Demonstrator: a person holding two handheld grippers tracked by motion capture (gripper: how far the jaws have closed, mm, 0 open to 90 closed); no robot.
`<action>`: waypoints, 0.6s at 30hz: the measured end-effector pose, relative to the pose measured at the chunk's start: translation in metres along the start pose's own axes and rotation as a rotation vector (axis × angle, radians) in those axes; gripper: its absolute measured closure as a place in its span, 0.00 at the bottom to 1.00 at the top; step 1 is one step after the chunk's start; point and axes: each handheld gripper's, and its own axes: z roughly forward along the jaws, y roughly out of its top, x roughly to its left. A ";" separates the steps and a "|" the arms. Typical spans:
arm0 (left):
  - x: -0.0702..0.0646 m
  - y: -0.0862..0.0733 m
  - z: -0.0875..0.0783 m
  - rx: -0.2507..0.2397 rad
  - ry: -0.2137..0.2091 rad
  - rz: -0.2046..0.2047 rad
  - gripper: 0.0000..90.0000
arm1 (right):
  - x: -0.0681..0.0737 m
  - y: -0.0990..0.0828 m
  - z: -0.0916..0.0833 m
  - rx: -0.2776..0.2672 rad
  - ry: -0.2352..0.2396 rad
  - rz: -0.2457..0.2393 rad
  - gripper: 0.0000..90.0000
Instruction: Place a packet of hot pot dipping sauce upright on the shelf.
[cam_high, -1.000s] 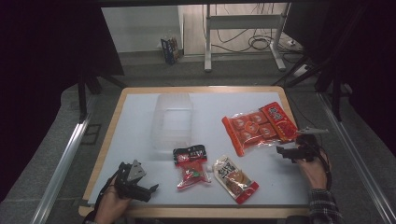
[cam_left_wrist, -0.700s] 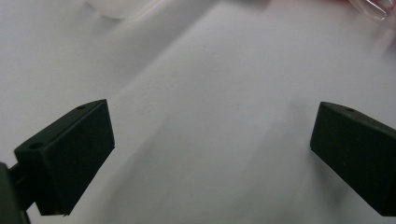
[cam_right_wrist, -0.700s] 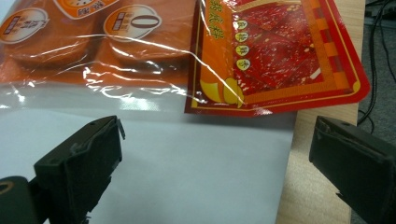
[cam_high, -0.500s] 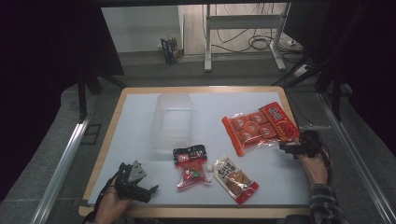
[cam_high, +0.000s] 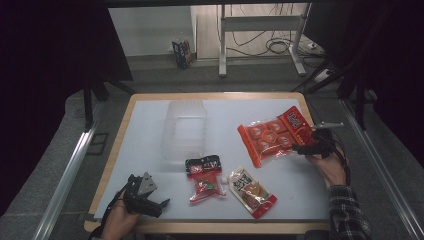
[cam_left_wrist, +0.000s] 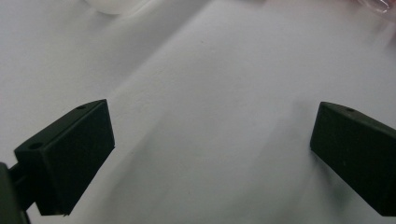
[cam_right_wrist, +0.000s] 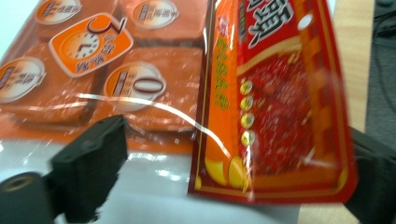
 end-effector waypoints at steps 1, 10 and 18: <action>0.000 0.000 0.000 0.000 0.000 0.000 0.00 | 0.000 0.002 0.001 0.003 -0.008 0.002 0.19; -0.001 0.000 0.001 0.008 -0.004 0.010 0.00 | -0.018 0.014 0.005 -0.001 -0.023 0.045 0.60; -0.001 0.000 0.001 0.008 -0.005 0.011 0.00 | -0.023 0.023 0.010 0.031 0.036 0.025 0.75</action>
